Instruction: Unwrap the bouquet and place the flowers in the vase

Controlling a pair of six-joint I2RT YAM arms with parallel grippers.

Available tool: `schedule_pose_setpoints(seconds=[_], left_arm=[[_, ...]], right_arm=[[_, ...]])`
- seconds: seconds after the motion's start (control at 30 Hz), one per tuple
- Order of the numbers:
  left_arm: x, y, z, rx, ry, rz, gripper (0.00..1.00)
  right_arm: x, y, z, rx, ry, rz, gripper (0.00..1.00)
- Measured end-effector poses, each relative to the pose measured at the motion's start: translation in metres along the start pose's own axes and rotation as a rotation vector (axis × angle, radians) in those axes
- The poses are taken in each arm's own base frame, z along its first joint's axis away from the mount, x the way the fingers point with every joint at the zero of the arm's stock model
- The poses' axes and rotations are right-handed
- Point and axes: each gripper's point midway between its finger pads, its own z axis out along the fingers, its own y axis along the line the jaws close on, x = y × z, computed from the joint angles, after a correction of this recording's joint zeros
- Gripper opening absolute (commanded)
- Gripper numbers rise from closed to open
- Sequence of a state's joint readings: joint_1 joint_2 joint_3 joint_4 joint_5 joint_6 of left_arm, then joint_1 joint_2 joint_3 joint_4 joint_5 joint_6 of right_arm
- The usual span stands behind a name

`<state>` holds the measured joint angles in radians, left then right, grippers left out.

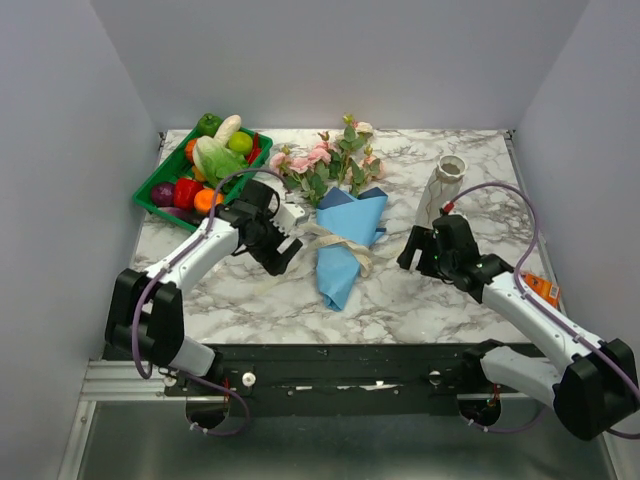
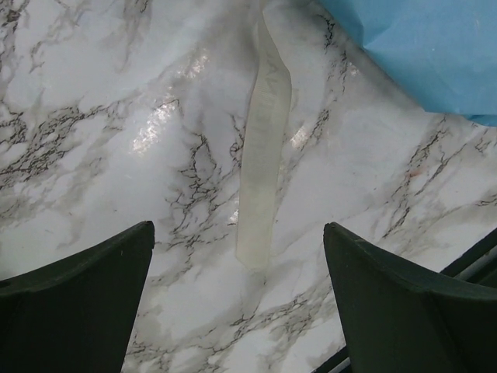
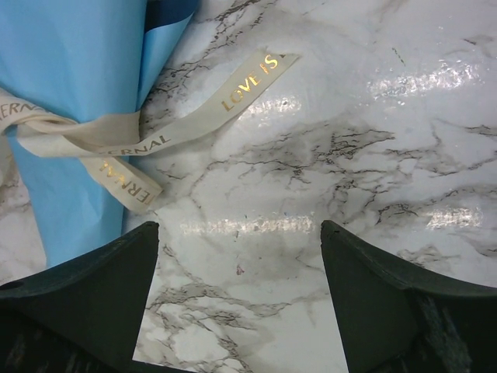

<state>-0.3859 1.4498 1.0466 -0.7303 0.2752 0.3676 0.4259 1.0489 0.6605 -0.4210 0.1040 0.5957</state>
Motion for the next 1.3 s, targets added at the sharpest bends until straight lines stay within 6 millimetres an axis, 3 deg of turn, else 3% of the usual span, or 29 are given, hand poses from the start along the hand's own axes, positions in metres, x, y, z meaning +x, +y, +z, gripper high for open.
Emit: schedule_pose_setpoints(seconds=[0.27, 0.53, 0.6, 0.7, 0.73, 0.8, 0.83, 0.9, 0.93, 0.97, 1.3], left_arm=[[0.005, -0.003, 0.047, 0.008, 0.09, 0.064, 0.99], [-0.001, 0.004, 0.072, -0.007, 0.097, 0.089, 0.96], [-0.004, 0.006, 0.075, -0.012, 0.088, 0.092, 0.89], [-0.007, 0.007, 0.082, -0.014, 0.082, 0.1, 0.7], [-0.007, 0.006, 0.085, -0.012, 0.084, 0.103, 0.57], [-0.01, 0.007, 0.088, -0.014, 0.081, 0.103, 0.45], [-0.012, 0.008, 0.089, -0.017, 0.076, 0.112, 0.32], [-0.014, 0.007, 0.091, -0.017, 0.071, 0.11, 0.2], [-0.015, 0.008, 0.091, -0.019, 0.069, 0.114, 0.08], [-0.015, 0.008, 0.091, -0.021, 0.068, 0.117, 0.02], [-0.01, 0.014, 0.083, -0.051, 0.071, 0.097, 0.0]], right_arm=[[0.01, 0.002, 0.003, 0.03, -0.001, -0.084, 0.9], [0.017, -0.002, 0.002, 0.038, -0.008, -0.108, 0.9], [0.018, -0.003, 0.001, 0.039, -0.014, -0.11, 0.89], [0.019, -0.006, 0.001, 0.041, -0.016, -0.113, 0.89], [0.02, -0.007, 0.001, 0.042, -0.015, -0.114, 0.89], [0.021, -0.008, 0.001, 0.045, -0.013, -0.114, 0.89], [0.021, -0.008, 0.001, 0.046, -0.014, -0.114, 0.89], [0.019, -0.007, 0.002, 0.045, -0.021, -0.114, 0.89], [0.019, -0.006, 0.004, 0.044, -0.024, -0.115, 0.89], [0.018, -0.006, 0.005, 0.045, -0.024, -0.118, 0.89], [0.021, 0.007, 0.038, 0.101, -0.004, -0.229, 0.86]])
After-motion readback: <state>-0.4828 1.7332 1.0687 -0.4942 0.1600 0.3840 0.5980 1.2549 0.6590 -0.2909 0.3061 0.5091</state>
